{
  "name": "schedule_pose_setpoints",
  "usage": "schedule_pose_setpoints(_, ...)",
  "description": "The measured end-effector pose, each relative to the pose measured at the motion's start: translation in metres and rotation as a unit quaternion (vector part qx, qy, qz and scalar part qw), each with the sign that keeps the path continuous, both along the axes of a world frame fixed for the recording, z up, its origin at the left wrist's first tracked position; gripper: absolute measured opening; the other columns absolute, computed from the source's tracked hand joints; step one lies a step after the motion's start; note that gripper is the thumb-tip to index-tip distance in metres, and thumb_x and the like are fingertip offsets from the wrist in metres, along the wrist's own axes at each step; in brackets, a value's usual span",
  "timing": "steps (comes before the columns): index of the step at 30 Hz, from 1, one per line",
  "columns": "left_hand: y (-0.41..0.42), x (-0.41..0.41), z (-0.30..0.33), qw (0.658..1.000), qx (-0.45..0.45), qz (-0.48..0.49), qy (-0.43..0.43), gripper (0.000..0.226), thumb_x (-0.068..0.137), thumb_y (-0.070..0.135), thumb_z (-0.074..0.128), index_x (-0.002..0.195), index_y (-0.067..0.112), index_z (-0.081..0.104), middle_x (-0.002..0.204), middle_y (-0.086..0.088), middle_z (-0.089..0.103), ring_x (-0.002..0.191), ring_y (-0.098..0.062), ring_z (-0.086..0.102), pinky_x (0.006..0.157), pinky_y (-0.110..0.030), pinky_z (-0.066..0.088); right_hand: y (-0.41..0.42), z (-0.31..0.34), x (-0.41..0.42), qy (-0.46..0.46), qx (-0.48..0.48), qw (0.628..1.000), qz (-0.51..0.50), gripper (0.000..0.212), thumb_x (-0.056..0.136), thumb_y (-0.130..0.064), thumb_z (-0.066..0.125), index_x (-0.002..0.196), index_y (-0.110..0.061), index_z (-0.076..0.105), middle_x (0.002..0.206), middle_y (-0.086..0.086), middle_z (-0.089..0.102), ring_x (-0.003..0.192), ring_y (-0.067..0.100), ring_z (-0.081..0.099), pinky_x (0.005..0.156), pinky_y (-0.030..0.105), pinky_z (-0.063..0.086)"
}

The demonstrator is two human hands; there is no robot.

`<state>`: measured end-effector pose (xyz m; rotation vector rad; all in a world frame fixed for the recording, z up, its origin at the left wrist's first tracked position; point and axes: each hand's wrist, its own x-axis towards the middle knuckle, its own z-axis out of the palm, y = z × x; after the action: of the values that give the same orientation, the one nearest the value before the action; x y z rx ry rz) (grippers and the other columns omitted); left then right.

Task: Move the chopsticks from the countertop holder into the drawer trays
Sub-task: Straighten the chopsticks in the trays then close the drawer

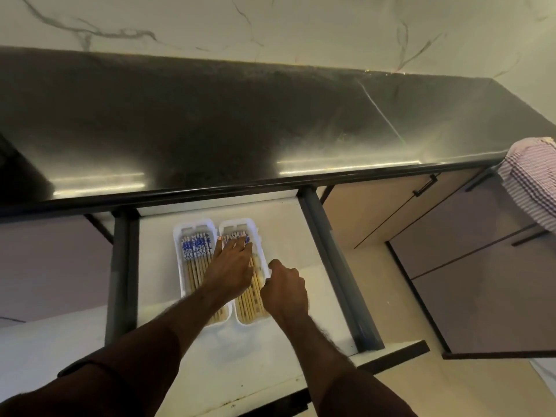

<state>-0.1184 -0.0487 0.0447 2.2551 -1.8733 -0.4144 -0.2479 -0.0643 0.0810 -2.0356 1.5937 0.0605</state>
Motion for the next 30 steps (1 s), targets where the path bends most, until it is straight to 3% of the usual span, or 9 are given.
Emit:
schedule_pose_setpoints(6,0.063,-0.006,0.03,0.996,-0.032,0.079,0.011,0.065,0.097,0.041,0.048,0.151,0.015,0.025,0.16,-0.007,0.025,0.148,-0.027,0.021,0.119,-0.048,0.003,0.039,0.032,-0.018,-0.04,-0.066,0.996,0.046,0.042,0.093,-0.041,0.055,0.128,-0.018,0.05,0.119,0.007,0.066,0.096,0.028,0.069,0.082,0.039,0.059)
schedule_pose_setpoints(10,0.12,-0.026,0.053,0.987,-0.087,0.134,0.006,0.066,0.094,0.038,0.056,0.15,0.017,0.028,0.158,-0.007,0.029,0.147,-0.027,0.025,0.118,-0.049,0.006,0.079,0.051,-0.044,-0.078,-0.109,0.987,0.091,0.042,0.094,-0.03,0.054,0.133,-0.018,0.047,0.118,0.009,0.067,0.1,0.031,0.067,0.082,0.041,0.058)
schedule_pose_setpoints(16,0.21,-0.076,0.076,0.966,-0.157,0.2,0.049,0.07,0.095,0.043,0.052,0.152,0.017,0.021,0.161,-0.006,0.02,0.149,-0.022,0.017,0.117,-0.042,0.003,0.145,0.068,-0.098,-0.174,-0.148,0.965,0.128,0.042,0.094,-0.032,0.057,0.134,-0.023,0.049,0.123,0.001,0.067,0.108,0.023,0.065,0.091,0.037,0.054)
schedule_pose_setpoints(19,0.246,-0.099,0.083,0.96,-0.161,0.224,0.052,0.073,0.095,0.045,0.05,0.153,0.016,0.018,0.162,-0.006,0.016,0.149,-0.022,0.014,0.118,-0.044,0.008,0.173,0.068,-0.12,-0.197,-0.159,0.957,0.139,0.041,0.094,-0.035,0.055,0.134,-0.026,0.051,0.124,-0.002,0.065,0.112,0.018,0.061,0.095,0.032,0.048)
schedule_pose_setpoints(25,0.306,-0.135,0.077,0.959,-0.142,0.235,0.073,0.079,0.095,0.046,0.049,0.154,0.014,0.009,0.163,-0.007,0.009,0.15,-0.023,0.008,0.119,-0.043,0.003,0.214,0.055,-0.148,-0.188,-0.187,0.95,0.162,0.037,0.094,-0.039,0.053,0.129,-0.028,0.058,0.12,-0.007,0.067,0.109,0.011,0.058,0.092,0.025,0.046)
schedule_pose_setpoints(30,0.331,-0.145,0.056,0.961,-0.096,0.254,0.047,0.083,0.091,0.062,0.025,0.149,0.017,-0.014,0.16,-0.003,-0.015,0.147,-0.015,-0.015,0.121,-0.042,-0.004,0.236,0.037,-0.162,-0.168,-0.18,0.955,0.165,0.036,0.092,-0.041,0.054,0.126,-0.029,0.059,0.119,-0.01,0.065,0.108,0.006,0.056,0.091,0.019,0.042)
